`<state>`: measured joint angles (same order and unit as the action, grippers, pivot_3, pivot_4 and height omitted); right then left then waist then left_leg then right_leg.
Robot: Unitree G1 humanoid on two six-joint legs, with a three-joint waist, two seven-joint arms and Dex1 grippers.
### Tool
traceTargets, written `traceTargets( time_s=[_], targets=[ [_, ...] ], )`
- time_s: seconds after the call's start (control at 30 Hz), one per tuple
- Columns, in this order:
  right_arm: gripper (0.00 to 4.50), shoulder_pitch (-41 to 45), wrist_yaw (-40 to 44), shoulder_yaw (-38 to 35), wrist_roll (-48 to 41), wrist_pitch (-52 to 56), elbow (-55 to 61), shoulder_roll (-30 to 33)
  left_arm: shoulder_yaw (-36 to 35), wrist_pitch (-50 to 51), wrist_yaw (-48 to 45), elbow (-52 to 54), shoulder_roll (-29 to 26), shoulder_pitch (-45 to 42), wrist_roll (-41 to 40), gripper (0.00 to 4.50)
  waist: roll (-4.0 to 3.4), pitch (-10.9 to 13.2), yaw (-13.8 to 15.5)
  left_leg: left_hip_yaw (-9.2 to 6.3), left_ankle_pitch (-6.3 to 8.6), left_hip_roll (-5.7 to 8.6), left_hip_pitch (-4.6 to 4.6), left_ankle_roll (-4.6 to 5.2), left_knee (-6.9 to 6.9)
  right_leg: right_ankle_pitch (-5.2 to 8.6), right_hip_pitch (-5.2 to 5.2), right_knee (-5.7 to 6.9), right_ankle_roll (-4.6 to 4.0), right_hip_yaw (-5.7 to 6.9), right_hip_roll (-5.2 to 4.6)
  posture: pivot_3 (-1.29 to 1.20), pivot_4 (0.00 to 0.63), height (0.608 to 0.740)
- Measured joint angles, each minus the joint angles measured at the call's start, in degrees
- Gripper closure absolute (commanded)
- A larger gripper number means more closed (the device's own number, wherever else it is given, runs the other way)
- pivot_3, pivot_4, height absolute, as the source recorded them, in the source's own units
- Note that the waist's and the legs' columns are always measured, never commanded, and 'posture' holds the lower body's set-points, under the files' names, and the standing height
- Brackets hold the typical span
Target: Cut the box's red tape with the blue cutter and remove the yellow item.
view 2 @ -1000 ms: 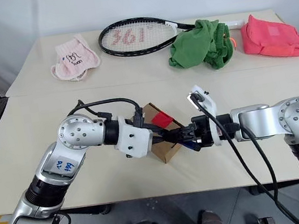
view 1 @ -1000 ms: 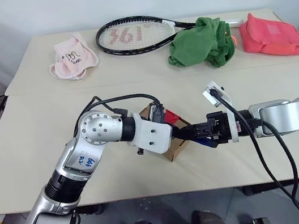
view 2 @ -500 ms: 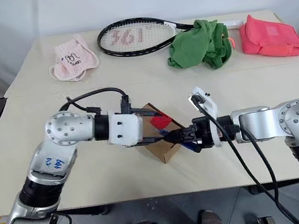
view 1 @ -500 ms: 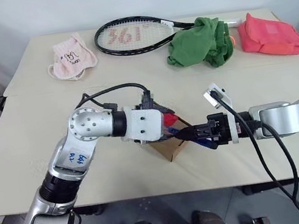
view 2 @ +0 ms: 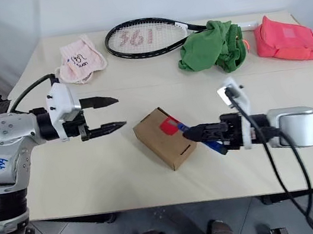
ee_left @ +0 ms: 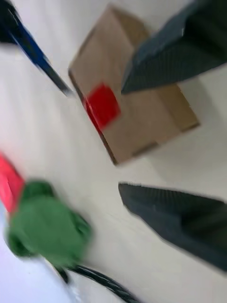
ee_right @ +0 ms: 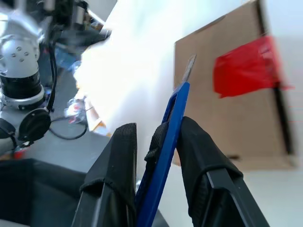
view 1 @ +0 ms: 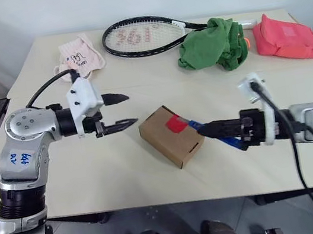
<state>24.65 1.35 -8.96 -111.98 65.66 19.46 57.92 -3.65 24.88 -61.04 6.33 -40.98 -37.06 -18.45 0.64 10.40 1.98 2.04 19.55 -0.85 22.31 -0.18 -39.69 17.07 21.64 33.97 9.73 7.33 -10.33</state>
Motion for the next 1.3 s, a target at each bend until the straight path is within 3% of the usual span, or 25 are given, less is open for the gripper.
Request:
traceTargets(
  time_s=[0.23, 0.43, 0.7, 0.83, 1.0, 1.17, 1.3],
  targets=[
    [3.52, -11.7, 2.1, -11.3, 0.6, -3.5, 8.0, 3.6, -0.3, 1.9, 3.8, -1.3, 4.2, 1.4, -1.9, 4.45, 0.01, 0.0, 0.1, 0.01, 0.00, 0.00, -0.01, 0.00, 0.02, 0.00, -0.01, 0.00, 0.00, -0.02, 0.00, 0.00, 0.150, 0.740],
    [3.52, -15.4, 3.3, -12.6, 6.8, -7.2, 13.6, 2.9, 1.1, 2.1, 5.4, -1.5, 6.9, 1.3, -2.5, 4.50, 0.01, 0.0, -0.4, 0.07, 0.00, 0.01, -0.04, 0.00, -0.01, 0.00, -0.01, 0.01, 0.00, -0.10, 0.00, 0.00, 0.150, 0.740],
    [3.52, -10.6, 10.2, -6.8, 10.2, -8.3, 14.6, 2.9, 4.1, -3.3, -1.3, -0.6, 8.1, -1.0, -4.9, 4.50, 0.01, 0.0, -0.4, 0.06, 0.00, 0.01, -0.05, 0.00, -0.03, 0.00, -0.01, 0.00, 0.00, -0.10, 0.01, 0.00, 0.150, 0.740],
    [3.52, -8.3, 14.3, -4.1, 13.2, -7.9, 14.5, 3.0, 5.1, -5.6, -4.0, -0.3, 7.9, -2.9, -5.5, 3.63, 0.01, 0.0, -0.4, 0.05, 0.00, 0.01, -0.04, 0.00, -0.04, 0.00, -0.01, 0.01, 0.00, -0.09, 0.01, 0.00, 0.150, 0.740],
    [3.52, -3.7, 19.0, 0.8, 17.9, -6.9, 13.8, 2.7, 11.6, -20.8, -11.3, -0.7, 5.9, -6.4, 1.4, 2.15, 0.01, 0.0, -0.3, 0.06, 0.00, 0.03, -0.03, 0.00, -0.04, 0.00, -0.03, -0.04, -0.01, -0.09, 0.01, 0.00, 0.150, 0.740],
    [3.52, 2.1, 19.6, 5.6, 19.0, -5.5, 10.8, 0.2, 14.1, -25.3, -12.6, -1.9, 7.1, -9.0, 3.4, 2.15, 0.00, 0.0, -0.5, 0.05, 0.00, 0.02, -0.03, 0.00, -0.09, 0.00, -0.03, 0.00, -0.01, -0.08, 0.01, 0.00, 0.150, 0.740],
    [3.52, 5.0, 14.9, 8.9, 16.6, -4.1, 7.0, -1.0, 16.1, -27.5, -11.6, -3.1, 8.7, -10.3, 6.5, 2.15, 0.01, 0.0, -0.5, 0.04, 0.00, 0.02, -0.02, 0.00, -0.11, -0.01, -0.03, 0.01, -0.01, -0.06, 0.01, 0.00, 0.150, 0.740]
  ],
)
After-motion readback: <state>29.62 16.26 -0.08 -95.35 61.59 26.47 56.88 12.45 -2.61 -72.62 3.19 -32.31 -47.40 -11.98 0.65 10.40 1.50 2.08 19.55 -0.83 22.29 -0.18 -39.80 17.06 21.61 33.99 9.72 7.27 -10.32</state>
